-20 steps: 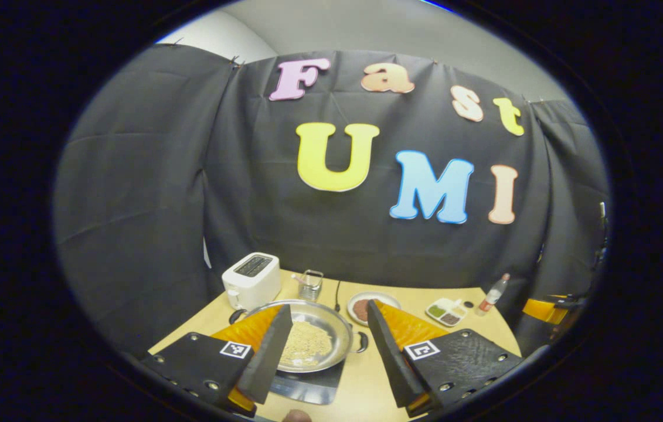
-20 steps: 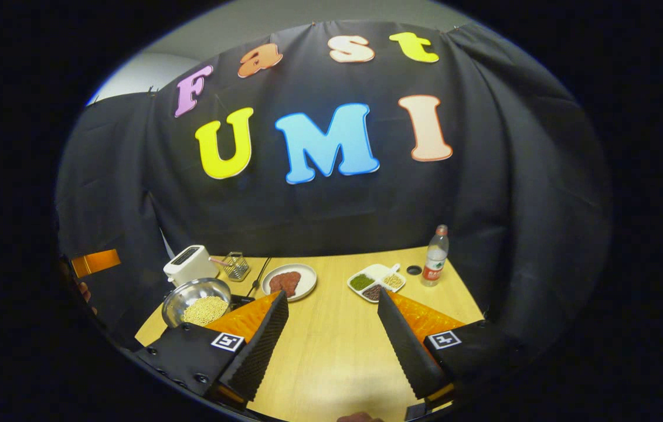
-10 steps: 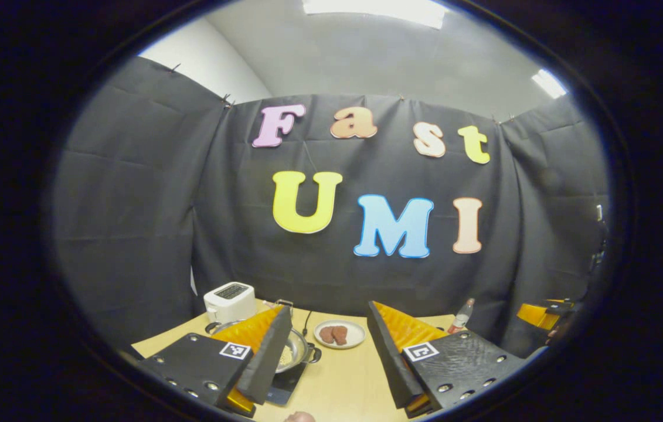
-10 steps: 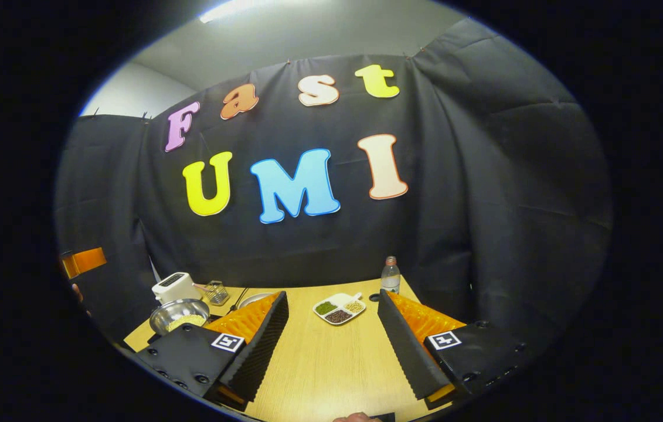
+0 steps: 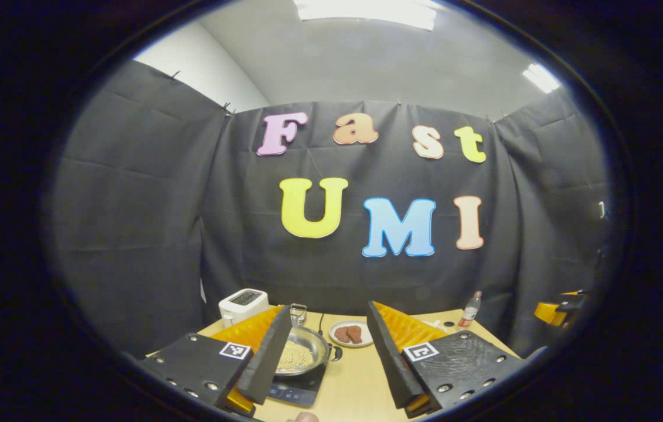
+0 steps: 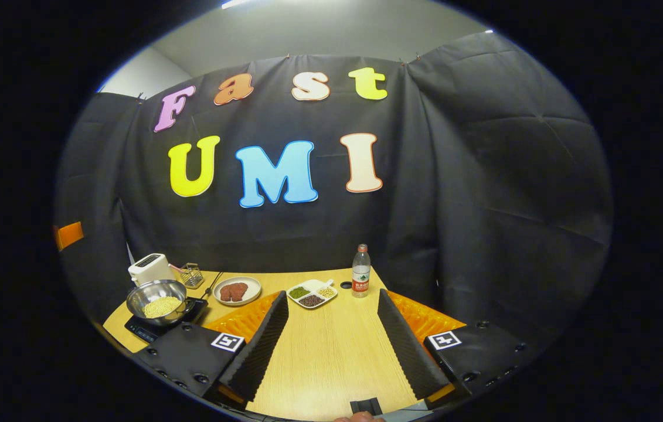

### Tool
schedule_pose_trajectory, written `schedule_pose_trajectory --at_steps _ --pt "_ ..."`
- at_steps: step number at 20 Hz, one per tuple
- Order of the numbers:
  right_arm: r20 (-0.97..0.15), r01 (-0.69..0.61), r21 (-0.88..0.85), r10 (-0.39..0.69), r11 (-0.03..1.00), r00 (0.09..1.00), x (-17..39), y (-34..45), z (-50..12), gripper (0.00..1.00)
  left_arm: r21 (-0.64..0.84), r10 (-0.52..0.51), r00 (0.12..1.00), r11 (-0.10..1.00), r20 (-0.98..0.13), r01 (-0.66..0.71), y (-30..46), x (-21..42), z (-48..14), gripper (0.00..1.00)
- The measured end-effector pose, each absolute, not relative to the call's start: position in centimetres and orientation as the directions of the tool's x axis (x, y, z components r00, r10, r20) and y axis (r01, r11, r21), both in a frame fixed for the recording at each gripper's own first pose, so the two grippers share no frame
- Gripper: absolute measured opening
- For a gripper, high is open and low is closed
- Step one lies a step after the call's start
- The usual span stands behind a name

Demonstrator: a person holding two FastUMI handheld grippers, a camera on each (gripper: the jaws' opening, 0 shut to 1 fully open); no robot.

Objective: First push the handle of the pot to place it horizontally, then grasp the pot with both hands and set it on the induction cooktop.

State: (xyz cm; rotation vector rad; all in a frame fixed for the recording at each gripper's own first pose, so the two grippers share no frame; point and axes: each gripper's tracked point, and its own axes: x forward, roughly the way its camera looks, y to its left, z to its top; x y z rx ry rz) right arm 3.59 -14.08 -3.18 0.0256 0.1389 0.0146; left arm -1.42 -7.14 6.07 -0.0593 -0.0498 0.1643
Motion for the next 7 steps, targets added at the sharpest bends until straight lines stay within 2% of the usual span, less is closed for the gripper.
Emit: schedule_pose_trajectory --at_steps 4,5,6,7 --pt "-0.116 -0.012 0.040 0.016 0.999 0.993 2.7 -12.0 -3.2 0.98 -0.066 0.185 0.982 0.981 0.033 -0.183 -5.4 -2.7 3.9 0.75" --pt "-0.106 -0.011 0.035 0.015 0.999 0.994 2.4 -11.6 -3.1 0.98 -0.071 0.181 0.983 0.981 0.030 -0.179 -5.3 -2.9 3.4 0.79" --pt "-0.098 -0.014 0.034 0.017 0.999 0.995 2.2 -11.2 -3.0 0.98 -0.072 0.179 0.984 0.982 0.022 -0.177 -5.2 -3.2 2.8 0.75" --pt "-0.091 -0.017 0.034 0.020 0.999 0.996 2.1 -10.7 -3.0 0.98 -0.070 0.181 0.983 0.981 0.014 -0.180 -4.8 -3.4 2.3 0.75"
